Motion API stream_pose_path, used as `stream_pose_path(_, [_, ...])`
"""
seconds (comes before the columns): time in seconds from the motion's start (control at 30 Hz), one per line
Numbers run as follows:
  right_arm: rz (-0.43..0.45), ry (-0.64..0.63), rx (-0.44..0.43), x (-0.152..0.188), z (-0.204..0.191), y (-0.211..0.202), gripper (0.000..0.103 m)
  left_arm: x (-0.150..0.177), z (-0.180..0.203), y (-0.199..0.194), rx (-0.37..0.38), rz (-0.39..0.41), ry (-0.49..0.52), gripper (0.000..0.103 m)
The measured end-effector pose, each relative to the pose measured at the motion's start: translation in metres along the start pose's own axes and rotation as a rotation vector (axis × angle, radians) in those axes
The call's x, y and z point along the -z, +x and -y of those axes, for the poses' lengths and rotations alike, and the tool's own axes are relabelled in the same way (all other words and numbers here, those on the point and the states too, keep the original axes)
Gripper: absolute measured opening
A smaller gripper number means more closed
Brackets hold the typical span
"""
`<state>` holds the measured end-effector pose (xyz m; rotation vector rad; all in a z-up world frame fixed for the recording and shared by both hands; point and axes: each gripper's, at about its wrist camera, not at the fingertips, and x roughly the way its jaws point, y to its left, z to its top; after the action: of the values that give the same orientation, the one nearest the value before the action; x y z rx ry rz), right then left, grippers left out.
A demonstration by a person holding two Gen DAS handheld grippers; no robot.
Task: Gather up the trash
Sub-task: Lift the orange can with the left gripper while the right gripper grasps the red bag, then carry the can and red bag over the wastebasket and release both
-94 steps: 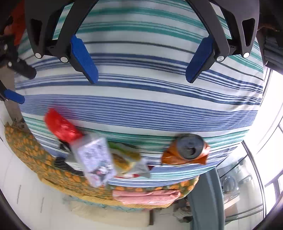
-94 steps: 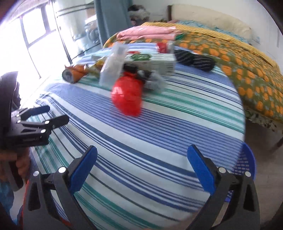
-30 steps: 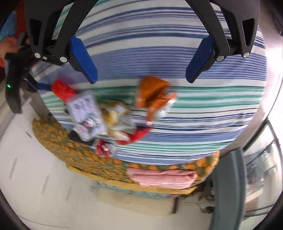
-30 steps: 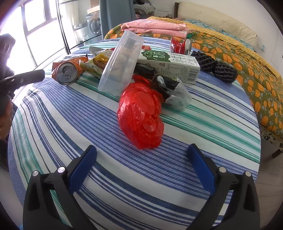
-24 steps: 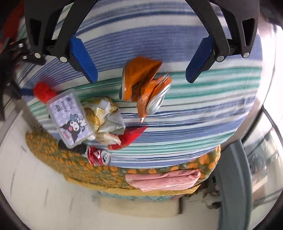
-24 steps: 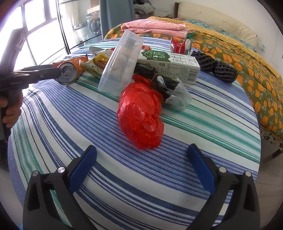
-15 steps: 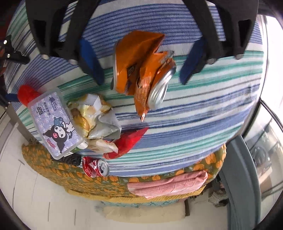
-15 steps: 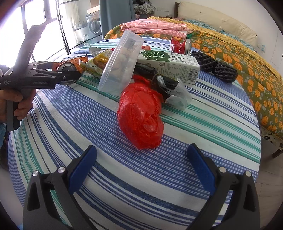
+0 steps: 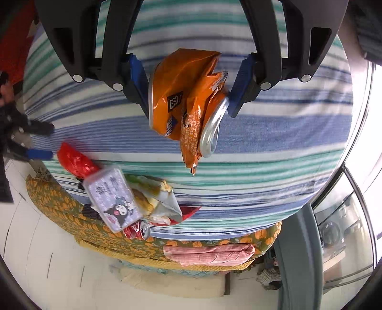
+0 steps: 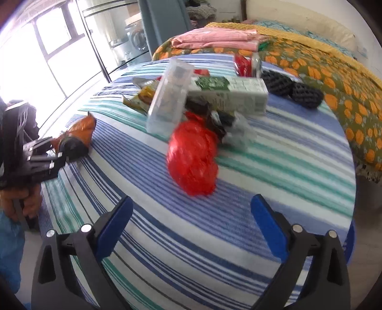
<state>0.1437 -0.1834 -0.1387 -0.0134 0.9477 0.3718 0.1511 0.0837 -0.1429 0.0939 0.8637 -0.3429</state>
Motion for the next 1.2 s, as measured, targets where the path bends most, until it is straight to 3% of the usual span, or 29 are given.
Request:
stream_pose_path(0.1, [-0.038, -0.005, -0.025, -0.024, -0.006, 0.007, 0.078, 0.004, 0.006, -0.008, 0.016, -0.005, -0.051, 0.062])
stream_pose_path(0.23, [-0.066, 0.021, 0.034, -0.043, -0.005, 0.026, 0.066, 0.005, 0.019, -0.014, 0.008, -0.006, -0.05, 0.062])
stream_pose_path(0.3, [-0.075, 0.047, 0.027, -0.044, -0.001, 0.033, 0.044, 0.006, 0.026, -0.017, 0.017, -0.009, -0.052, 0.062])
stream_pose_path(0.37, [-0.06, 0.069, 0.011, -0.04, 0.004, 0.031, 0.038, 0.008, 0.031, -0.019, 0.022, -0.013, -0.051, 0.062])
stream_pose_path(0.6, [0.003, 0.115, -0.099, -0.001, 0.008, -0.016, 0.036, 0.014, 0.057, -0.022, 0.059, -0.023, -0.047, 0.062])
stream_pose_path(0.8, [0.084, 0.214, -0.144, 0.03, 0.035, -0.063, 0.036, 0.008, 0.108, -0.02, 0.114, -0.03, -0.009, 0.062])
stream_pose_path(0.97, [0.16, 0.302, -0.101, 0.057, 0.083, -0.106, 0.037, -0.005, 0.165, -0.02, 0.186, -0.024, 0.047, 0.062])
stream_pose_path(1.2, [0.198, 0.432, 0.056, 0.098, 0.183, -0.15, 0.036, -0.03, 0.271, -0.009, 0.311, -0.037, 0.144, 0.062])
